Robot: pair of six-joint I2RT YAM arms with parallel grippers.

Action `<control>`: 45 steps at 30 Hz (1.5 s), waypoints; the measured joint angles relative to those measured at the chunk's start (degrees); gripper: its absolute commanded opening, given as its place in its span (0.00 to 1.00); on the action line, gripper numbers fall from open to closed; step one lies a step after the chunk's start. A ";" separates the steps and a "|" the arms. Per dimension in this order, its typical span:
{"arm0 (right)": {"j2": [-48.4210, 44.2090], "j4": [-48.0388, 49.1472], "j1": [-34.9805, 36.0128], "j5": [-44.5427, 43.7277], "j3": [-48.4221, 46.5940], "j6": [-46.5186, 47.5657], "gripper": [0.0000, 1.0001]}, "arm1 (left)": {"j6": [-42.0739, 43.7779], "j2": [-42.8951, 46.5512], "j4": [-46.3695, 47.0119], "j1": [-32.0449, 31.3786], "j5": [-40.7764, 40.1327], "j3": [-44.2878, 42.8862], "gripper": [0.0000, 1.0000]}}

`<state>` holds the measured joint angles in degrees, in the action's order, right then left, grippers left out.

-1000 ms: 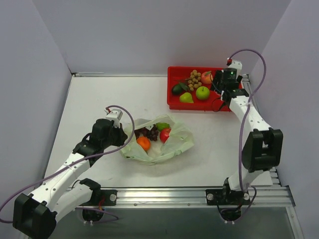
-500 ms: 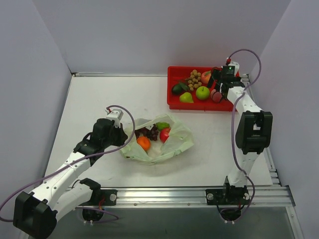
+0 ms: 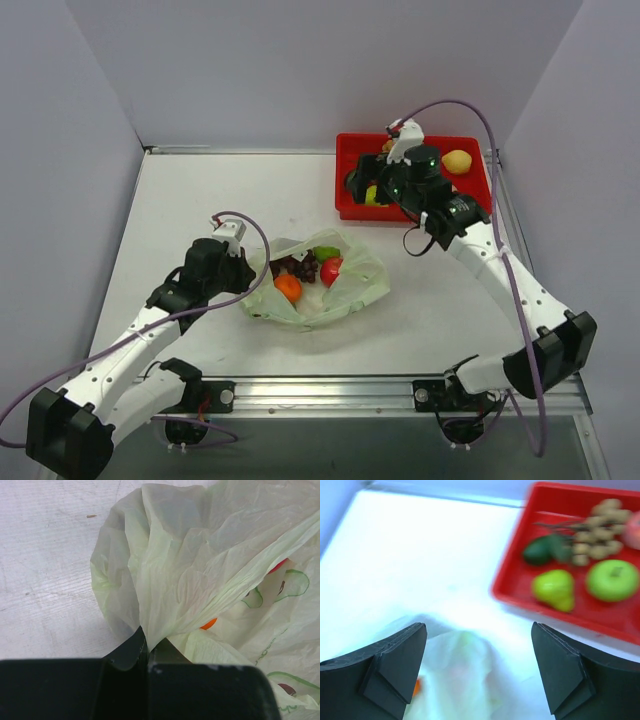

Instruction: Untie the knot of the plastic bag and take out the fruit

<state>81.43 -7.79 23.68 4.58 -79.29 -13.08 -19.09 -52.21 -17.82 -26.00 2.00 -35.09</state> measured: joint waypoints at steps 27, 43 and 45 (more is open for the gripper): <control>20.20 2.89 40.68 18.47 8.46 -3.02 0.41 | -4.85 7.63 -6.36 0.15 -0.90 2.78 0.00; 15.78 5.73 33.38 3.98 11.69 -9.46 0.76 | -7.96 8.83 -12.07 -0.24 -5.44 3.15 0.00; 16.94 5.92 33.42 3.72 11.69 -9.68 0.83 | -8.09 8.68 -12.04 -0.31 -5.62 3.15 0.00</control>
<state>98.37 -1.87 57.10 8.29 -67.59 -22.76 -27.18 -43.53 -29.87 -26.30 -3.62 -31.94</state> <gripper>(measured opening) 0.769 0.033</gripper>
